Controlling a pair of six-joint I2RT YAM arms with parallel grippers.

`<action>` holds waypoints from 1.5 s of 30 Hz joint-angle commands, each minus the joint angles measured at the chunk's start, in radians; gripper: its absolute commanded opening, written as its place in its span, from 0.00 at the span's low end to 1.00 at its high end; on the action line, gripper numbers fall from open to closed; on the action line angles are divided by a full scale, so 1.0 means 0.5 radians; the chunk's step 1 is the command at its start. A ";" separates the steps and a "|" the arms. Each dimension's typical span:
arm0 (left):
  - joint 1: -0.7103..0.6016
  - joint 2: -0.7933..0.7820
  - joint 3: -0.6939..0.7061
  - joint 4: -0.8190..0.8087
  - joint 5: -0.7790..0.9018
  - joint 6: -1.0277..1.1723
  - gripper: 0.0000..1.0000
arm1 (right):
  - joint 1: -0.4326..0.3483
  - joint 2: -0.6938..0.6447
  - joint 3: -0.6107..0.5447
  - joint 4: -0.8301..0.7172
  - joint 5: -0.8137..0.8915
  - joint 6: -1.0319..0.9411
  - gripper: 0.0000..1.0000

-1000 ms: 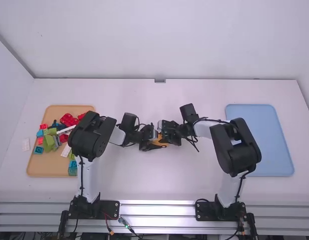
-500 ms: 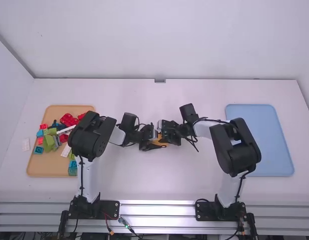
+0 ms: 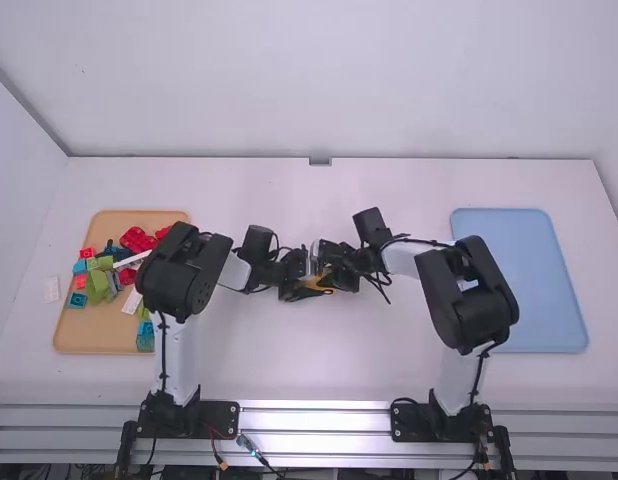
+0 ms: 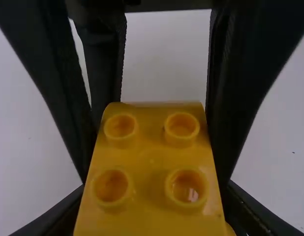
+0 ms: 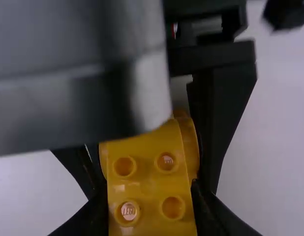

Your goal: Assemble lego blocks to make yellow taxi

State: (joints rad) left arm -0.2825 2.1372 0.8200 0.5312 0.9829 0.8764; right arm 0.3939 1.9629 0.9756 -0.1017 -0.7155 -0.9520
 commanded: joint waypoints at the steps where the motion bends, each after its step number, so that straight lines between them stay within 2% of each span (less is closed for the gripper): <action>1: -0.027 0.024 -0.019 -0.038 -0.121 -0.047 0.50 | 0.008 0.034 -0.012 -0.016 0.117 0.056 0.42; 11: -0.027 0.024 -0.019 -0.049 -0.121 -0.046 0.50 | 0.007 0.022 0.029 -0.015 -0.002 0.000 0.46; 19: -0.026 0.024 -0.019 -0.053 -0.121 -0.046 0.49 | 0.007 -0.103 0.024 0.031 -0.088 -0.050 0.50; 25: -0.026 0.024 -0.019 -0.052 -0.121 -0.047 0.49 | -0.034 -0.167 0.024 0.053 -0.095 -0.048 0.48; 26: -0.026 0.024 -0.019 -0.053 -0.120 -0.047 0.49 | -0.050 -0.167 0.023 0.035 -0.097 -0.049 0.44; 32: -0.026 0.024 -0.019 -0.053 -0.121 -0.047 0.53 | -0.146 -0.168 0.024 0.014 -0.224 -0.068 0.44; 34: -0.026 0.024 -0.019 -0.052 -0.121 -0.047 0.60 | -0.224 -0.168 0.023 -0.025 -0.355 -0.166 0.45; 36: -0.026 0.024 -0.019 -0.052 -0.120 -0.047 0.70 | -0.316 -0.168 0.020 -0.103 -0.522 -0.266 0.50; 37: -0.026 0.024 -0.019 -0.052 -0.121 -0.047 0.74 | -0.343 -0.168 0.013 -0.131 -0.570 -0.304 0.57; 38: -0.027 0.023 -0.019 -0.048 -0.121 -0.047 0.87 | -0.388 -0.168 -0.021 -0.142 -0.648 -0.378 0.64; 40: -0.026 0.023 -0.019 -0.043 -0.121 -0.049 0.99 | -0.413 -0.166 -0.053 -0.121 -0.691 -0.410 0.72; 41: -0.026 0.019 -0.019 -0.045 -0.121 -0.048 0.99 | -0.431 -0.166 -0.089 -0.086 -0.713 -0.417 0.79; 42: -0.026 -0.010 -0.019 -0.076 -0.123 -0.073 0.99 | -0.452 -0.162 -0.178 0.058 -0.727 -0.363 0.94; 43: -0.026 -0.014 -0.019 -0.081 -0.124 -0.079 0.99 | -0.453 -0.161 -0.187 0.076 -0.727 -0.353 0.94; 45: -0.026 -0.104 -0.019 -0.193 -0.201 -0.099 0.99 | -0.457 -0.136 -0.311 0.369 -0.755 -0.171 0.99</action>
State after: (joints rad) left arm -0.2901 2.1212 0.8246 0.4908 0.9642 0.8600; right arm 0.1616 1.9072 0.8837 0.0151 -1.0237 -1.0996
